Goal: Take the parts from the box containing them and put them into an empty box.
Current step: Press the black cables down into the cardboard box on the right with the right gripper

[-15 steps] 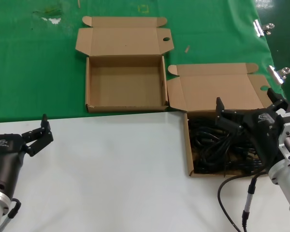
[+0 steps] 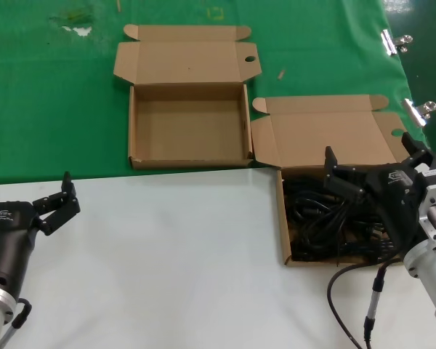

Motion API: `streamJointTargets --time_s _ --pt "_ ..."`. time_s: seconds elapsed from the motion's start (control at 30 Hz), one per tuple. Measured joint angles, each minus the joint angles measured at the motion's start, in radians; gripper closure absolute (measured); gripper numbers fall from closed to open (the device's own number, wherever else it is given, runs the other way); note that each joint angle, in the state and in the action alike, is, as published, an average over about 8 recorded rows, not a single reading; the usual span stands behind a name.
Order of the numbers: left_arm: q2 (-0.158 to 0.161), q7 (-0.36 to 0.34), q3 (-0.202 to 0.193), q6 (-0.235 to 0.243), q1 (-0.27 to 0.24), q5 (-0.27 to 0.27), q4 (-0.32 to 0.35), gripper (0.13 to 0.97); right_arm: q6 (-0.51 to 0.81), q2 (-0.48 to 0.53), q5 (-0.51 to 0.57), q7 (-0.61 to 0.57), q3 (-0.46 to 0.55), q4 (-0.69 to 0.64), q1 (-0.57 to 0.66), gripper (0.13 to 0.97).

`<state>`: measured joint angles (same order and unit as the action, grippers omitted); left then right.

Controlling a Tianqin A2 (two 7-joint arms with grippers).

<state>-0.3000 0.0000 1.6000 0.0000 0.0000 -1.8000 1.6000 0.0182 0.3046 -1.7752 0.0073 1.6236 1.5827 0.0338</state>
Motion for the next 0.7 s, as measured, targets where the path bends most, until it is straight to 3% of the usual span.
streamJointTargets --time_s 0.33,0.7 --pt "0.0 0.0 0.0 0.0 0.0 0.0 0.0 0.149 0.0 0.0 0.0 0.0 0.0 0.0 0.0 0.129" --pt "0.0 0.0 0.0 0.0 0.0 0.0 0.0 0.232 0.0 0.0 0.0 0.0 0.0 0.0 0.0 0.129"
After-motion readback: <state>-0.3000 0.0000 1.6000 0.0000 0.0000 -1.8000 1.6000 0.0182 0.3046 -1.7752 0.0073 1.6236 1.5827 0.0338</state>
